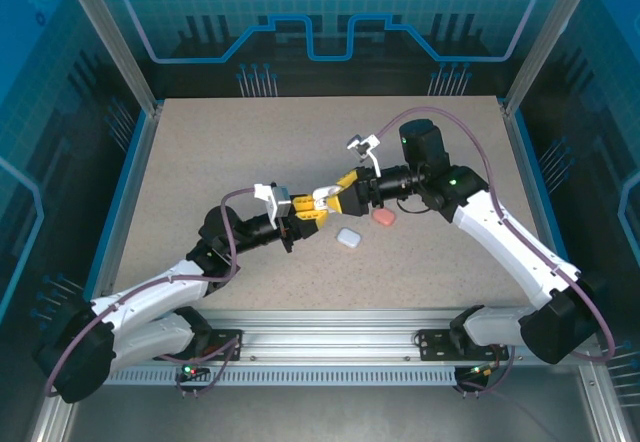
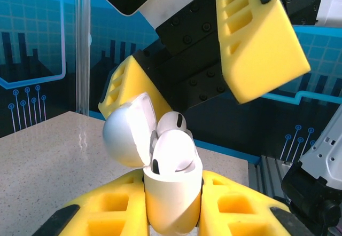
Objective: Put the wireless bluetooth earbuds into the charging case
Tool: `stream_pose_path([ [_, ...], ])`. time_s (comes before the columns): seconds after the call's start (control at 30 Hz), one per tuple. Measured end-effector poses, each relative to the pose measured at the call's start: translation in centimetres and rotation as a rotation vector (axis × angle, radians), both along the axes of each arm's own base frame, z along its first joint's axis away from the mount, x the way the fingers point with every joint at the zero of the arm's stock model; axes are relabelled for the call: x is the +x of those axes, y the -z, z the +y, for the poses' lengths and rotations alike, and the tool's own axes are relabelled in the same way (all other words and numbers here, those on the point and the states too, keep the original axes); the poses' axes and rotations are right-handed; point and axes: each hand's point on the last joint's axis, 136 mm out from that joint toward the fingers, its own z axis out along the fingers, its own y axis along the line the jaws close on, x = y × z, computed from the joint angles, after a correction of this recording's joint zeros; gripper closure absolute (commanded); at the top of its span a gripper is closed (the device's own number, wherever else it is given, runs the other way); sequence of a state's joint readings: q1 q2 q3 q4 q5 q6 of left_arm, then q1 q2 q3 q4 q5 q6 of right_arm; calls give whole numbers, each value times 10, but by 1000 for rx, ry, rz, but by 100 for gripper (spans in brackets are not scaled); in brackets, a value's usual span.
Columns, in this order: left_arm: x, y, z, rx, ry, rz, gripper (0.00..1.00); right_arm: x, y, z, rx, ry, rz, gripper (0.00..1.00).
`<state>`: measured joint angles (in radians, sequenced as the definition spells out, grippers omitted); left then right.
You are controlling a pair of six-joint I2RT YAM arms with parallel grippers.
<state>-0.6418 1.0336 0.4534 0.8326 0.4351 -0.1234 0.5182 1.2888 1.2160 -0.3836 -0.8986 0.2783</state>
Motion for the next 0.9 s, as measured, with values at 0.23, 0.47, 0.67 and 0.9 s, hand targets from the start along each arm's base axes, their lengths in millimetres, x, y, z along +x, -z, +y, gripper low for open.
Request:
stream_pose_path([
  [0.23, 0, 2, 0, 7, 0, 6, 100, -6, -11, -4, 10, -1, -51, 34],
  [0.47, 0, 4, -1, 11, 0, 12, 100, -3, -9, -12, -56, 47, -149, 30],
  [0.67, -6, 1, -1, 10, 25, 4, 100, -9, -4, -22, -89, 37, -307, 26],
  [0.9, -11, -2, 0, 8, 43, -2, 100, -21, 0, -20, -68, -48, -355, 29],
])
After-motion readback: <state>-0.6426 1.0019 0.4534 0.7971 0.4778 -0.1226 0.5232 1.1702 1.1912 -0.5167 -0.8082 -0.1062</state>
